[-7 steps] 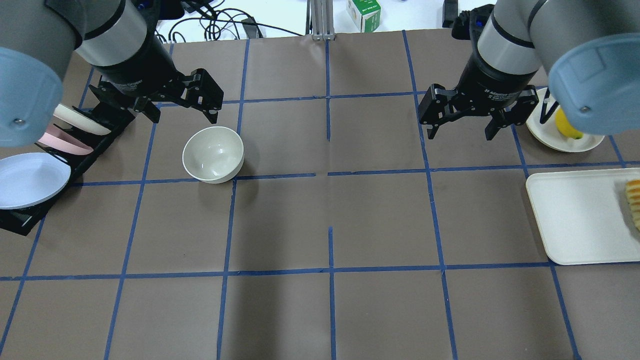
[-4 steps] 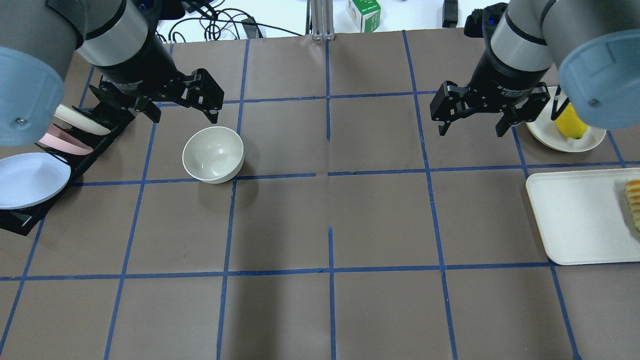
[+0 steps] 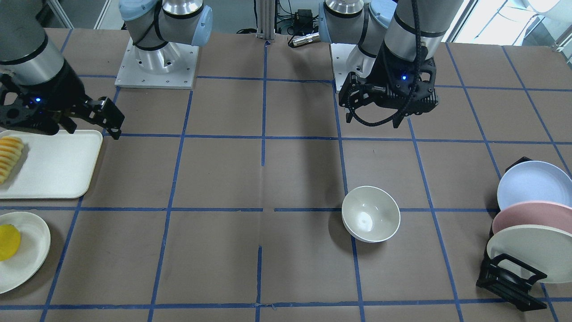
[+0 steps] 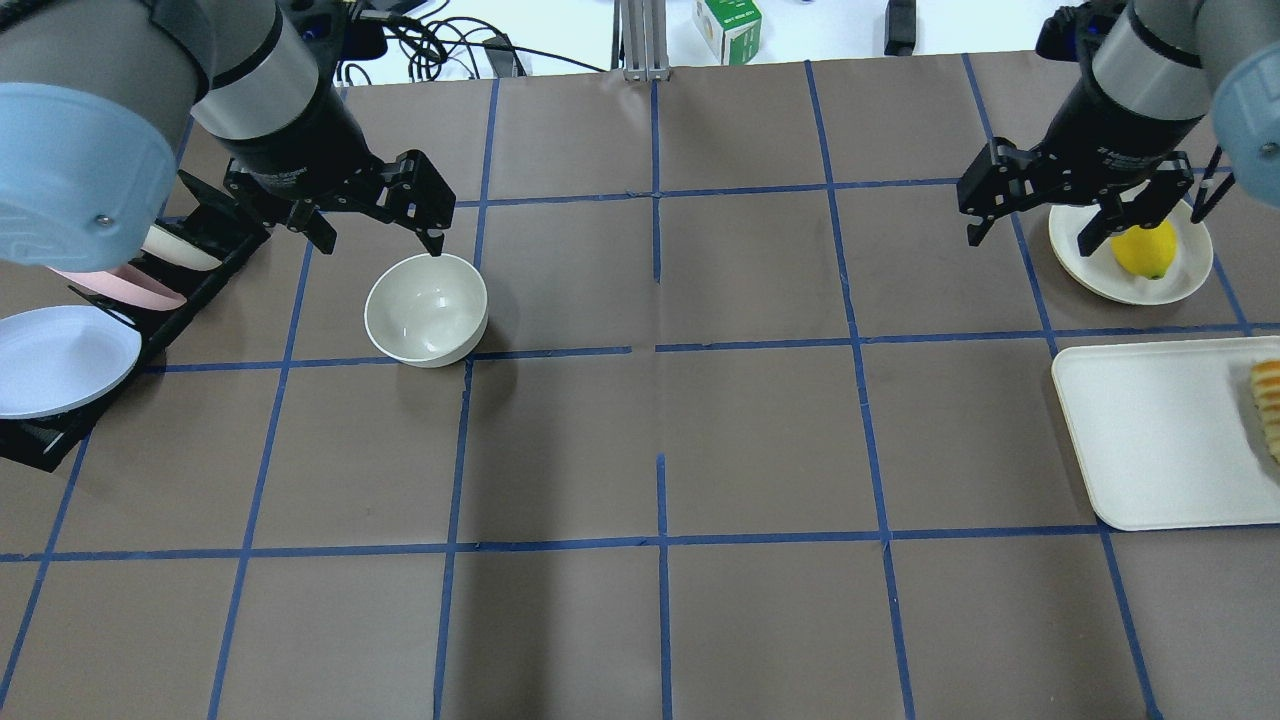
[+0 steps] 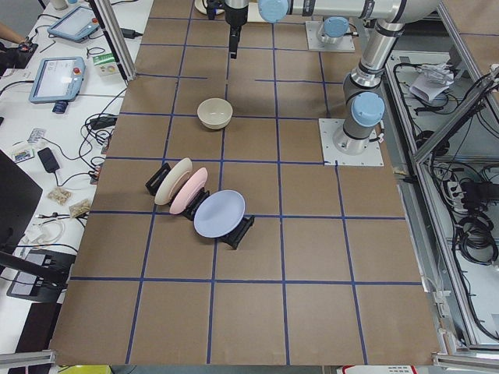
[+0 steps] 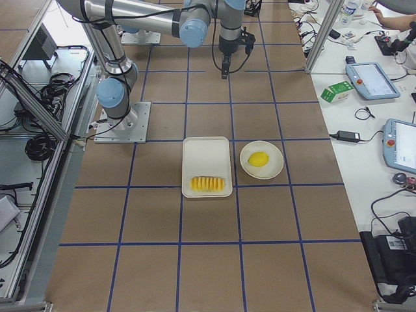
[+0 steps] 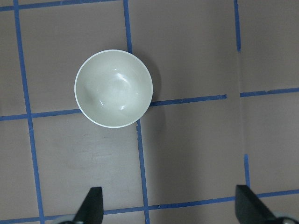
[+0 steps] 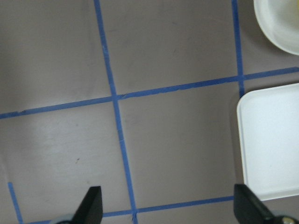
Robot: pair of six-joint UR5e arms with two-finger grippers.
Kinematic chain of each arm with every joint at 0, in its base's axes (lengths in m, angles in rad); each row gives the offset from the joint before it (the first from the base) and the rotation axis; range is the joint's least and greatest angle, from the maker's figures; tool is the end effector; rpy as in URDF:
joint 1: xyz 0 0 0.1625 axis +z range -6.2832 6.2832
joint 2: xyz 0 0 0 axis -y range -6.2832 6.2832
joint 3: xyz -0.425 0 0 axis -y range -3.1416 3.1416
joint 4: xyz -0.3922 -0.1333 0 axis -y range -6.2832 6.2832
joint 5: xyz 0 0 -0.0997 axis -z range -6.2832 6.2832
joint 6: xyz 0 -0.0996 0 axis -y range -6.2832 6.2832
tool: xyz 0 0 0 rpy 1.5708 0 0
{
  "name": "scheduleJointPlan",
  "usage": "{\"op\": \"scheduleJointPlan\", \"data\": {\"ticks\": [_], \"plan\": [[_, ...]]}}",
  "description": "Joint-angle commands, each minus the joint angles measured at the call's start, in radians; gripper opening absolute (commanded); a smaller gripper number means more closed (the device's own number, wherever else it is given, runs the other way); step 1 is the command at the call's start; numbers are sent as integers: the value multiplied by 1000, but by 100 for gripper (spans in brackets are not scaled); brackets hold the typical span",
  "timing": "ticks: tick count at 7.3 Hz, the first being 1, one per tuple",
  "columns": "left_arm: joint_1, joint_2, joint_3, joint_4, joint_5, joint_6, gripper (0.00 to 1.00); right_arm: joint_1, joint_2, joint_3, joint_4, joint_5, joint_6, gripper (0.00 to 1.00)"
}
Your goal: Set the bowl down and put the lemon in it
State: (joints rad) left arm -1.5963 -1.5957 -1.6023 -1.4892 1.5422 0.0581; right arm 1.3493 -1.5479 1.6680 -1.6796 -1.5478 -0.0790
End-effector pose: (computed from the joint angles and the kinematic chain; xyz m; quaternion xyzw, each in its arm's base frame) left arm -0.1490 -0.5007 0.4682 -0.0420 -0.9989 0.0128 0.0141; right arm 0.0229 -0.5153 0.4397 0.0712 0.9974 0.0039 0.0122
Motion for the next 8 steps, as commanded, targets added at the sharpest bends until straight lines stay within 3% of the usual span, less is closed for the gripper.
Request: {"op": "scheduleJointPlan", "data": {"ticks": [1, 5, 7, 8], "plan": [[99, -132, -28, 32, 1, 5, 100, -142, 66, -5, -99, -1, -192, 100], [220, -363, -167, 482, 51, 159, 100, -254, 271, -17, -406, -12, -432, 100], [231, -385, -217, 538, 44, 166, 98, -327, 366, -55, -455, -8, -546, 100], [231, -388, -215, 543, 41, 169, 75, -332, 420, -98, -454, -12, -547, 100]]}}
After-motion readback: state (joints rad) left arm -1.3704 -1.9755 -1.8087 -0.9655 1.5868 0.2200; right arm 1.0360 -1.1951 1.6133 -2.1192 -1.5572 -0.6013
